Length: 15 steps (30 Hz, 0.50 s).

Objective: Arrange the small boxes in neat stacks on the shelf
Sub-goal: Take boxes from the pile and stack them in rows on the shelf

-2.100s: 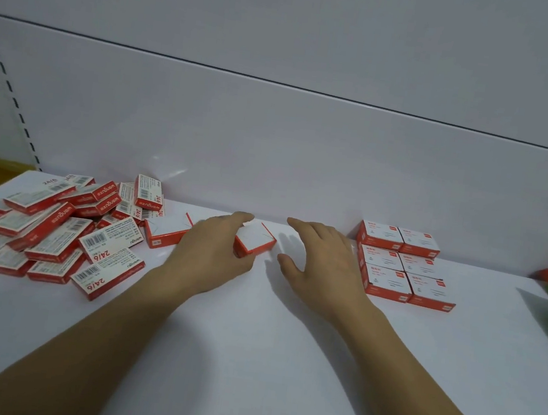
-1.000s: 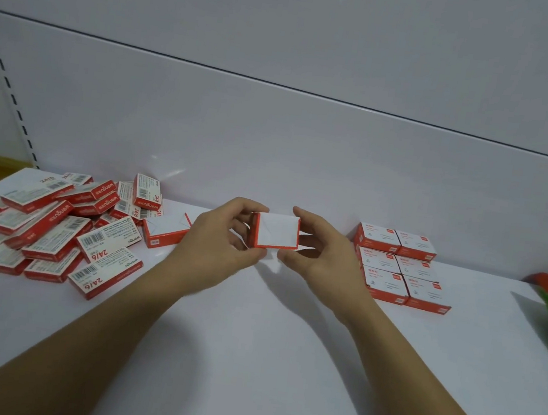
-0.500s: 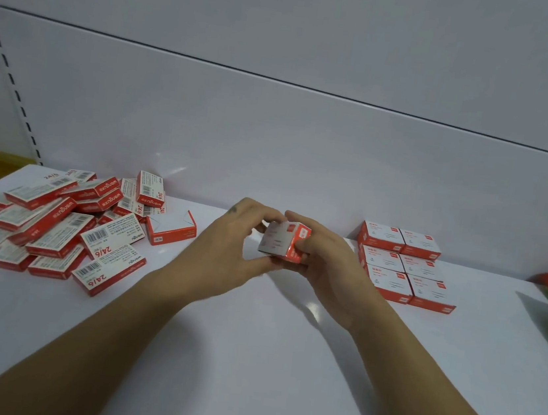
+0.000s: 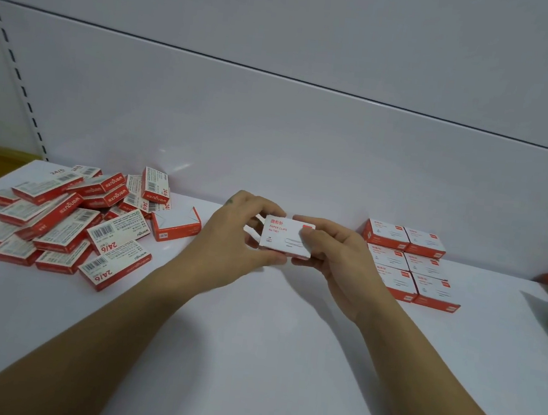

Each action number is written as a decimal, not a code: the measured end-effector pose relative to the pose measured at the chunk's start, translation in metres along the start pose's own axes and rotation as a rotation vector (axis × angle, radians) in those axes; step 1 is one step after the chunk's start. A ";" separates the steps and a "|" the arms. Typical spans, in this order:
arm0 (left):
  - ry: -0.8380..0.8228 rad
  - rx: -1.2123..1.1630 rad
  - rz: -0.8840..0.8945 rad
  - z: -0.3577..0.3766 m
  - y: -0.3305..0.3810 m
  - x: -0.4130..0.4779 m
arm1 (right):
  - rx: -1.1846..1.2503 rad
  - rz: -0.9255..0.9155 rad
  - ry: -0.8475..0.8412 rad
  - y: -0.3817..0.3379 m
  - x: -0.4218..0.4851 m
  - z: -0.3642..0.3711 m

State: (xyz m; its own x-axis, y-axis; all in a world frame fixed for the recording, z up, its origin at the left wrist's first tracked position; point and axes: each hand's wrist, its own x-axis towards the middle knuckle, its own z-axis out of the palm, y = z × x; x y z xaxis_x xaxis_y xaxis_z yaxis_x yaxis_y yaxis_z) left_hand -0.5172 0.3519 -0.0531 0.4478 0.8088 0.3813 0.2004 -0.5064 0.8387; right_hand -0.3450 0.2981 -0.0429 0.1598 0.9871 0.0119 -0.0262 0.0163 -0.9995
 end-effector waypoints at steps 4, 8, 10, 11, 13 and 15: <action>0.005 0.017 -0.001 0.000 -0.001 0.000 | 0.019 -0.003 0.006 0.000 0.000 0.000; 0.028 0.105 0.033 0.000 -0.003 0.001 | -0.044 -0.045 0.048 0.001 0.001 0.001; 0.034 0.176 0.048 -0.001 -0.005 0.001 | -0.106 -0.079 0.077 0.001 0.001 0.003; 0.030 0.226 0.070 -0.002 -0.006 0.001 | -0.131 -0.092 0.092 0.001 0.001 0.003; 0.016 0.337 0.147 -0.004 -0.008 0.001 | -0.167 -0.105 0.099 0.001 0.001 0.002; 0.025 0.376 0.194 -0.006 -0.010 0.001 | -0.332 -0.167 0.070 -0.001 0.000 -0.001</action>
State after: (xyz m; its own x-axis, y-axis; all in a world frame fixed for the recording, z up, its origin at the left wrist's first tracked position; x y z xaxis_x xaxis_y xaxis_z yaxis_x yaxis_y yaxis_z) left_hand -0.5236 0.3596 -0.0590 0.4882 0.6926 0.5310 0.4207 -0.7199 0.5521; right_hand -0.3441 0.2976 -0.0419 0.2021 0.9616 0.1854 0.3259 0.1125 -0.9387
